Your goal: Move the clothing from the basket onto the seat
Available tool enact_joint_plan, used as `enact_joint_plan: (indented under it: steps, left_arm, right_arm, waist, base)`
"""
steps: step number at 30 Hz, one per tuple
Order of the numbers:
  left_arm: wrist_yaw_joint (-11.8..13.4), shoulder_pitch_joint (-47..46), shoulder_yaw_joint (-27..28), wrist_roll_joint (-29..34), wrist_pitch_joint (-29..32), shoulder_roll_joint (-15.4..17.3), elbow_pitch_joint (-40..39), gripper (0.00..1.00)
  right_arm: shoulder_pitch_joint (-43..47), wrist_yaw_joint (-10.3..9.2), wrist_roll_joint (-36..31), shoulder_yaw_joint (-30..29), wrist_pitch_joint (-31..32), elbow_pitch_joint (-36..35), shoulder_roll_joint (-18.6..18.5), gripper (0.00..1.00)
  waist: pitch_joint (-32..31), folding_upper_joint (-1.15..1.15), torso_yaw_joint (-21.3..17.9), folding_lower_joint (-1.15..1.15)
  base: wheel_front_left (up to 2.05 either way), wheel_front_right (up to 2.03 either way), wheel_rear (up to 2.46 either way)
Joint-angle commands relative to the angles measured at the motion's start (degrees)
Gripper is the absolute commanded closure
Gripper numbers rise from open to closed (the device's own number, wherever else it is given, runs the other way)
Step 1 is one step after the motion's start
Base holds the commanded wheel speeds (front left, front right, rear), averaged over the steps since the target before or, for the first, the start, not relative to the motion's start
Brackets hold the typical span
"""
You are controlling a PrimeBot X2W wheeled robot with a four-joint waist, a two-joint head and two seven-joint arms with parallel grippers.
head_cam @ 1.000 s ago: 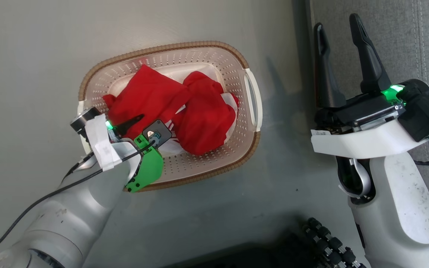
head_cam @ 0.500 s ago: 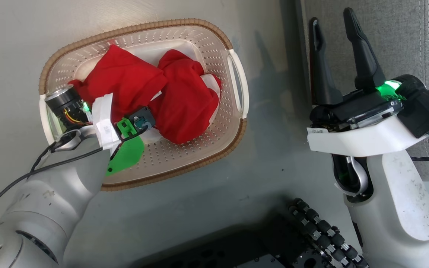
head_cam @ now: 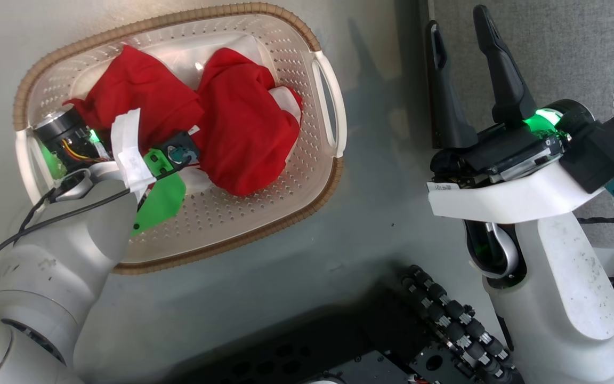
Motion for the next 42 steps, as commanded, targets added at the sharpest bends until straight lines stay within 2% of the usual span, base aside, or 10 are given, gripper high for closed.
enact_joint_plan:
  steps: [1, 13, 14, 15, 16, 17, 24, 29, 35, 42]
  left_arm:
    - [0.4, -0.9, -0.2, 0.1, 0.3, 0.7, 0.3, 0.00]
    - [0.0, -1.0, -1.7, -0.3, 1.9, 3.1, 0.5, 0.00]
    - [0.0, -1.0, -1.8, -0.3, 2.1, 3.3, 0.6, 0.13]
    - [-0.1, -1.0, -1.9, -0.4, 2.1, 3.5, 0.6, 0.55]
    - [-0.2, -1.0, -1.8, -0.7, 2.1, 3.6, 0.6, 0.81]
    - [-0.3, -1.0, -1.9, -0.9, 2.1, 3.7, 0.6, 1.00]
    - [-0.6, -0.7, -3.0, -1.1, 2.4, 5.0, 0.9, 1.00]
    - [-0.5, -0.2, -3.5, -1.4, 0.1, 4.3, 0.7, 1.00]
    - [-0.6, 1.4, -3.2, -3.0, -6.6, 2.9, 0.1, 1.00]
    - [-1.0, 3.2, -2.1, -5.9, -13.9, 0.2, -0.2, 1.00]
  right_arm:
    - [-0.6, 0.00, 0.3, 0.2, -0.2, -0.3, 0.0, 0.00]
    - [-1.3, 0.00, 1.3, 1.1, -0.2, -1.0, 0.0, 0.00]
    - [-1.4, 0.00, 1.3, 1.2, -0.2, -1.0, 0.0, 0.00]
    - [-1.4, 0.00, 1.3, 1.2, -0.2, -1.0, 0.0, 0.00]
    - [-1.5, 0.00, 1.4, 1.2, -0.2, -1.1, 0.0, 0.00]
    - [-1.5, 0.00, 1.5, 1.3, -0.2, -1.1, 0.0, 0.00]
    - [-1.7, 0.00, 1.7, 1.2, -0.2, -1.1, 0.0, 0.00]
    - [-1.4, 0.00, 0.8, 0.5, -0.2, -0.7, 0.0, 0.00]
    - [-0.7, 0.00, -1.1, -0.2, -0.2, -0.2, 0.0, 0.00]
    - [1.2, 0.00, -3.4, -3.0, -0.2, 1.0, 0.0, 0.00]
  waist:
    - [1.1, 0.00, -0.6, 0.00]
    - [3.7, 0.00, -2.3, 0.00]
    - [3.8, 0.00, -2.5, 0.00]
    - [3.8, 0.00, -2.6, 0.00]
    - [4.0, 0.00, -2.7, 0.00]
    - [4.0, 0.00, -2.8, 0.00]
    - [4.2, 0.00, -3.6, 0.00]
    - [2.9, 0.00, -3.0, 0.00]
    - [-0.8, 0.00, -1.2, 0.00]
    - [-7.2, 0.00, 2.7, 0.00]
  base:
    - [0.00, 0.00, 0.00]
    - [0.00, 0.00, 0.00]
    - [0.00, 0.00, 0.00]
    - [0.00, 0.00, 0.00]
    - [0.00, 0.00, 0.00]
    - [0.00, 0.00, 0.00]
    - [0.00, 0.00, 0.00]
    - [0.00, 0.00, 0.00]
    - [0.00, 0.00, 0.00]
    - [0.00, 0.00, 0.00]
